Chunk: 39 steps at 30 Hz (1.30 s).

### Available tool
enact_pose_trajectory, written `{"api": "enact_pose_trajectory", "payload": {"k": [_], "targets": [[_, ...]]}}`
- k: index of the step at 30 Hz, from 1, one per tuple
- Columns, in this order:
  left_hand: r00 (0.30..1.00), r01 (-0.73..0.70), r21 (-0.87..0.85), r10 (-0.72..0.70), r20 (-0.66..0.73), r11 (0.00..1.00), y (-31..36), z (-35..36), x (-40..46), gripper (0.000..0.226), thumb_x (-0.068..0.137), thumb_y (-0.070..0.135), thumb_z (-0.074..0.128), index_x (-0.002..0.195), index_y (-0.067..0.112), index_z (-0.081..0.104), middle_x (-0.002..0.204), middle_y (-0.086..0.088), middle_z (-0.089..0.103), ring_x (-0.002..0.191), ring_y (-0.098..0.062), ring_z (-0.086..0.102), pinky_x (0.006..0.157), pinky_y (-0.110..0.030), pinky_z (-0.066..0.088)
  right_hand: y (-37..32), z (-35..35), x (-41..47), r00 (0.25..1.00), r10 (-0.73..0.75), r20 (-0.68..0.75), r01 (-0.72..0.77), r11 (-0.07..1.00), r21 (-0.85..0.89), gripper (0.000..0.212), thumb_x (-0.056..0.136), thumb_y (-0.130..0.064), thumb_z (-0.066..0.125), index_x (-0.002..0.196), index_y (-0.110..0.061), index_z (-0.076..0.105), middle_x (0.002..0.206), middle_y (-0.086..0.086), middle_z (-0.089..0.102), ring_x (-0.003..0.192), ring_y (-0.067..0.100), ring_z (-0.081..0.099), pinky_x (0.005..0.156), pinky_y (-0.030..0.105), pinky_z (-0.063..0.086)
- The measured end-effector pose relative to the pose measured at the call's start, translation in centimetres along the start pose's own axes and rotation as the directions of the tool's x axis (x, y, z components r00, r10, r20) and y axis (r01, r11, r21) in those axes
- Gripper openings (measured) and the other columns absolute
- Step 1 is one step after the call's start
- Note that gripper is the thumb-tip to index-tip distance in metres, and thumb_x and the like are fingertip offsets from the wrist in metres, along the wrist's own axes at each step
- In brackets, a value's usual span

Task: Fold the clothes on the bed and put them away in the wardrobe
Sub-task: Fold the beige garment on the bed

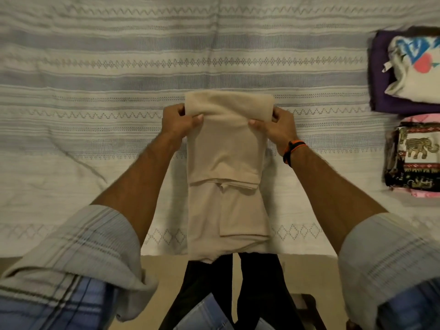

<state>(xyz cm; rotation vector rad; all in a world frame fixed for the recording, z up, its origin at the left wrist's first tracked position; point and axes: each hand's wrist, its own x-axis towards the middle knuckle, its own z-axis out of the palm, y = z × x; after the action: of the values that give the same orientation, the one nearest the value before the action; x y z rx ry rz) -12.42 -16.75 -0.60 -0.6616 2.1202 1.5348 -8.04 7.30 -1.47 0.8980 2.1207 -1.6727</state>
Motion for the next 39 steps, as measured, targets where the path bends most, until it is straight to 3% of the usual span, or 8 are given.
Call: {"api": "enact_pose_trajectory", "payload": {"k": [7,14,17,21,23,27,33,39], "targets": [[0.99,-0.124,0.001,0.123,-0.066,0.992,3.9,-1.4,-1.0,0.028,0.076,0.01,0.081,0.101,0.011,0.072,0.1,-0.007,0.072,0.098,-0.022,0.069,0.089,-0.039,0.057,-4.4,-0.6,-1.0,0.992,-0.101,-0.08,0.107,0.991,0.075,0.042,0.07,-0.007,0.086,0.109,-0.005,0.069,0.105,0.007,0.073,0.099,0.021,0.07,0.086,0.04,0.059],[0.989,-0.11,0.064,0.116,-0.091,0.992,1.1,-2.4,-6.8,0.037,0.076,0.001,0.078,0.111,0.008,0.071,0.095,-0.001,0.07,0.091,-0.016,0.067,0.076,-0.026,0.056,-1.5,-1.8,-5.5,0.993,-0.116,-0.02,0.117,0.992,0.055,0.058,0.067,0.0,0.085,0.121,-0.008,0.066,0.111,0.005,0.071,0.104,0.019,0.068,0.086,0.033,0.058],[0.987,-0.116,0.094,0.125,-0.099,0.989,-1.5,-3.0,-9.8,0.036,0.074,-0.002,0.077,0.108,0.008,0.072,0.092,-0.003,0.07,0.088,-0.018,0.067,0.074,-0.029,0.057,0.4,-2.0,-8.2,0.978,-0.207,0.008,0.207,0.976,-0.069,0.045,0.066,0.001,0.083,0.107,-0.009,0.069,0.103,0.002,0.071,0.099,0.018,0.067,0.083,0.035,0.058],[0.973,-0.195,0.355,0.226,-0.048,0.914,-6.6,-3.6,-13.9,0.022,0.071,0.0,0.08,0.091,0.008,0.076,0.09,-0.009,0.074,0.086,-0.019,0.067,0.08,-0.034,0.057,4.8,-2.7,-12.9,0.934,-0.339,0.111,0.356,0.882,-0.307,0.04,0.065,0.009,0.069,0.095,-0.017,0.07,0.096,-0.003,0.068,0.098,0.02,0.064,0.075,0.019,0.051],[0.979,-0.197,0.558,0.197,0.06,0.806,-9.8,-4.0,-15.9,0.022,0.07,-0.003,0.075,0.081,0.017,0.077,0.096,-0.005,0.074,0.089,-0.017,0.066,0.085,-0.033,0.055,7.6,-3.1,-15.0,0.917,-0.313,0.249,0.396,0.793,-0.462,0.04,0.063,0.003,0.064,0.097,-0.018,0.072,0.1,0.0,0.071,0.101,0.022,0.064,0.084,0.029,0.053],[0.99,-0.074,0.754,-0.045,0.136,0.653,-14.8,-4.2,-18.4,0.039,0.071,-0.006,0.059,0.068,0.031,0.069,0.111,-0.003,0.069,0.099,-0.02,0.065,0.087,-0.033,0.055,11.3,-3.8,-17.7,0.878,0.032,0.478,0.403,0.487,-0.774,0.036,0.075,-0.004,0.068,0.107,-0.021,0.073,0.114,0.003,0.071,0.109,0.026,0.063,0.095,0.037,0.049],[0.991,-0.094,0.723,-0.004,0.133,0.685,-15.6,-2.9,-19.4,0.028,0.08,0.021,0.074,0.107,0.021,0.07,0.12,-0.002,0.068,0.104,-0.02,0.064,0.09,-0.03,0.051,11.9,-3.1,-18.8,0.935,-0.098,0.341,0.324,0.627,-0.708,0.032,0.083,-0.014,0.064,0.115,-0.012,0.068,0.113,0.007,0.071,0.107,0.027,0.064,0.094,0.039,0.051],[0.971,-0.241,0.719,0.167,0.174,0.652,-12.6,-0.3,-17.7,0.069,0.078,0.028,0.08,0.138,0.014,0.049,0.143,-0.008,0.048,0.13,-0.025,0.047,0.107,-0.037,0.039,8.6,-0.2,-17.5,0.889,-0.222,0.401,0.458,0.471,-0.754,0.062,0.086,-0.023,0.068,0.142,-0.009,0.044,0.142,0.012,0.049,0.129,0.031,0.045,0.107,0.045,0.038]]}}
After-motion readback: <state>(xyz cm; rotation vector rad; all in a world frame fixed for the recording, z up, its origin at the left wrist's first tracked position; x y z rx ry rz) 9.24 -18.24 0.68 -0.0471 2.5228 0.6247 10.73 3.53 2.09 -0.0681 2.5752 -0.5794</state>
